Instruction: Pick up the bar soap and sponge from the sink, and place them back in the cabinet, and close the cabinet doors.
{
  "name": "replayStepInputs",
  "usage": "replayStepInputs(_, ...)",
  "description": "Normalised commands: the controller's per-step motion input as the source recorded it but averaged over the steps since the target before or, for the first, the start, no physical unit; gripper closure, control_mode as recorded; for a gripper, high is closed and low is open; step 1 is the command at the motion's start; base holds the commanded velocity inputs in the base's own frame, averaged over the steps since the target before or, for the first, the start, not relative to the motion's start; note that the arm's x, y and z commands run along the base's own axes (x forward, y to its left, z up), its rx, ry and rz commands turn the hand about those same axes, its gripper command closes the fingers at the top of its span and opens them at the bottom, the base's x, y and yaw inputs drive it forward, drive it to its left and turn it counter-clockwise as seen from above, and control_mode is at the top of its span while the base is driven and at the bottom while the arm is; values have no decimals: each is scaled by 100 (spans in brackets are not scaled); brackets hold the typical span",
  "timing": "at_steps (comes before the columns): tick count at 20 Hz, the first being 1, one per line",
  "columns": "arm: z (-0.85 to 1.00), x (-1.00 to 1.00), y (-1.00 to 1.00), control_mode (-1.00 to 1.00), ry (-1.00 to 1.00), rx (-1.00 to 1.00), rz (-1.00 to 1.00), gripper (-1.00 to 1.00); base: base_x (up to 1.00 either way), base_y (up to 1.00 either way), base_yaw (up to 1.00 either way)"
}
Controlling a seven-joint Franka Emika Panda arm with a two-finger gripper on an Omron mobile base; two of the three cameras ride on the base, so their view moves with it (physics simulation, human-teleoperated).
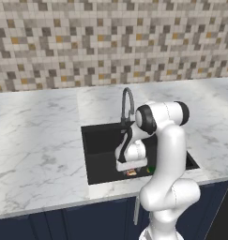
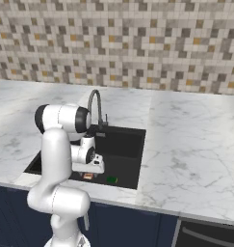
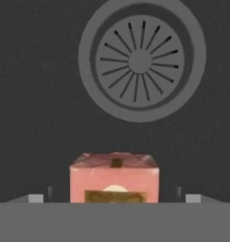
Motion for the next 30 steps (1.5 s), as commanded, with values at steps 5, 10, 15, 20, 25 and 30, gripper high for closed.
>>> replayStepInputs(5, -14, -2, 0, -100, 0, 0, 0, -100, 0, 0, 0)
replayStepInputs(10, -16, -5, 0, -100, 0, 0, 0, -100, 0, 0, 0)
replayStepInputs(15, -13, -5, 0, -100, 0, 0, 0, -100, 0, 0, 0)
replayStepInputs(20, -8, 0, 0, -100, 0, 0, 0, -100, 0, 0, 0)
replayStepInputs(25, -9, 0, 0, -100, 0, 0, 0, -100, 0, 0, 0)
replayStepInputs(30, 0, 0, 0, -100, 0, 0, 0, -100, 0, 0, 0)
